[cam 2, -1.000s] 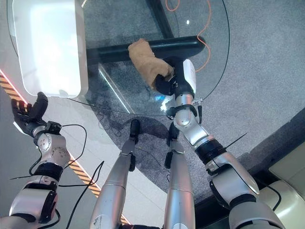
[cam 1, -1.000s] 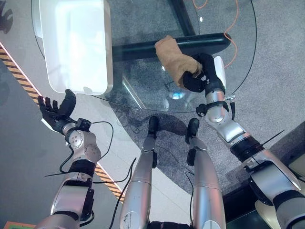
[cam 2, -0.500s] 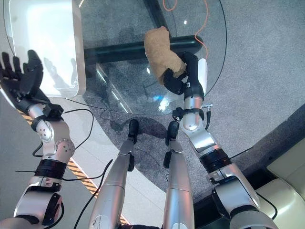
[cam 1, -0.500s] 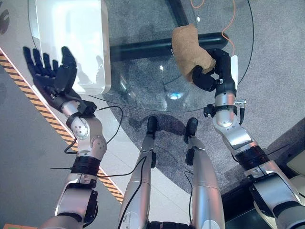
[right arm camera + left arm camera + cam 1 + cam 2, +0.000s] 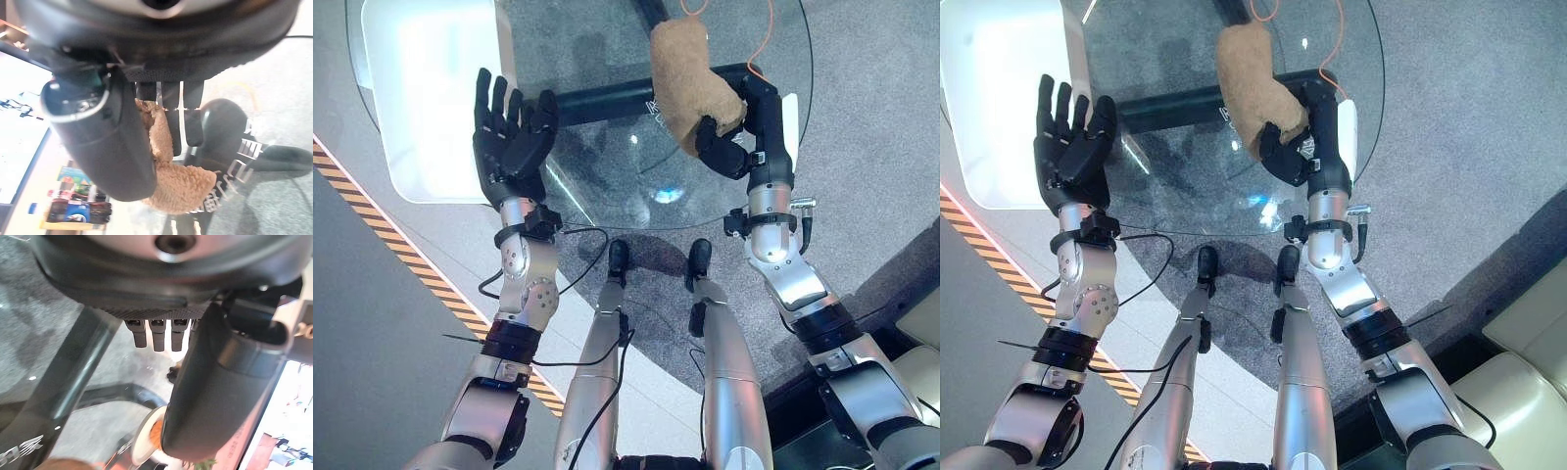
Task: Wipe the table with a cloth and put it in the basket.
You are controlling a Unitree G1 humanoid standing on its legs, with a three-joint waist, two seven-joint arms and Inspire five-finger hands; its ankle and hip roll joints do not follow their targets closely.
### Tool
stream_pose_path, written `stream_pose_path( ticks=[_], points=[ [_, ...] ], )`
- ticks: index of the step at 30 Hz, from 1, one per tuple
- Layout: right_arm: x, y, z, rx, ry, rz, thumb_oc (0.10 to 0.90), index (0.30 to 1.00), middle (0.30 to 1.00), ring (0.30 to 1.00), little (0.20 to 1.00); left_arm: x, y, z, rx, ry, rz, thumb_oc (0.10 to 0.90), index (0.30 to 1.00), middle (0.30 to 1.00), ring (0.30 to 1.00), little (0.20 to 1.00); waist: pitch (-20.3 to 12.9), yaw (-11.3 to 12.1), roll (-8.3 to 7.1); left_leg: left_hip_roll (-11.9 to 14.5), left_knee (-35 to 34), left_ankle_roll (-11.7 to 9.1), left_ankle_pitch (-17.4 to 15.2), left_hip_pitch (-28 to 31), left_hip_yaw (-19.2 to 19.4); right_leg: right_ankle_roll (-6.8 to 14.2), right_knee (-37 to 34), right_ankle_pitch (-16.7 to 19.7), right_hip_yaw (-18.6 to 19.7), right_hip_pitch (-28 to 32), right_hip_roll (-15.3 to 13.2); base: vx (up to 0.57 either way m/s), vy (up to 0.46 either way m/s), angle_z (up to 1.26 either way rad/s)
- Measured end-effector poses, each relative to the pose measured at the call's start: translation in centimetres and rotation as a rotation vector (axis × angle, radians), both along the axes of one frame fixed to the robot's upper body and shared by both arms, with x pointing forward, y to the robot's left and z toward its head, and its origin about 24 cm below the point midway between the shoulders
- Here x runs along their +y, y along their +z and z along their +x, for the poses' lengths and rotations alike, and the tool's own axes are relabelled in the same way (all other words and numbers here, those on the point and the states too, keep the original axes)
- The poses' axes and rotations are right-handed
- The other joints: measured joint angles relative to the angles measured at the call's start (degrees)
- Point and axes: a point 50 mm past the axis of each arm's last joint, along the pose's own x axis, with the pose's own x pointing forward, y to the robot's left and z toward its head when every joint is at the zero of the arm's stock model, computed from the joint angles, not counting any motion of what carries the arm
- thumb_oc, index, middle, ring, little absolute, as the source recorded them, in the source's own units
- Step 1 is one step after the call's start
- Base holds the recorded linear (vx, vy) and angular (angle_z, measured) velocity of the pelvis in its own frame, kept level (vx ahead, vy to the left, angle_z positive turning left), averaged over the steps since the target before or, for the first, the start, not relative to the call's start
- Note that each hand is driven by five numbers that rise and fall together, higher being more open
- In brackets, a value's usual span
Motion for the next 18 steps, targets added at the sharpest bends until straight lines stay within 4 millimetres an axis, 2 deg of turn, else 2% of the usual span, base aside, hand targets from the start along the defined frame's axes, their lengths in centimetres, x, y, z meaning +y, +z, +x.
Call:
stream_pose_path(
  ticks=[18],
  points=[
    [0.8, 0.6, -0.3, -0.027, 0.048, -0.023, 0.1, 0.3, 0.3, 0.3, 0.2, -2.4, 2.0, 1.2, 0.006, -0.21, -0.058, 0.8, 0.9, 0.9, 0.9, 0.9, 0.0, -0.5, -0.04, 0.0, -0.1, 0.2, -0.1, 0.5, 1.1, 0.3, -0.1, 0.3, 1.1, 0.0, 0.1, 0.0, -0.002, -0.01]
  ],
)
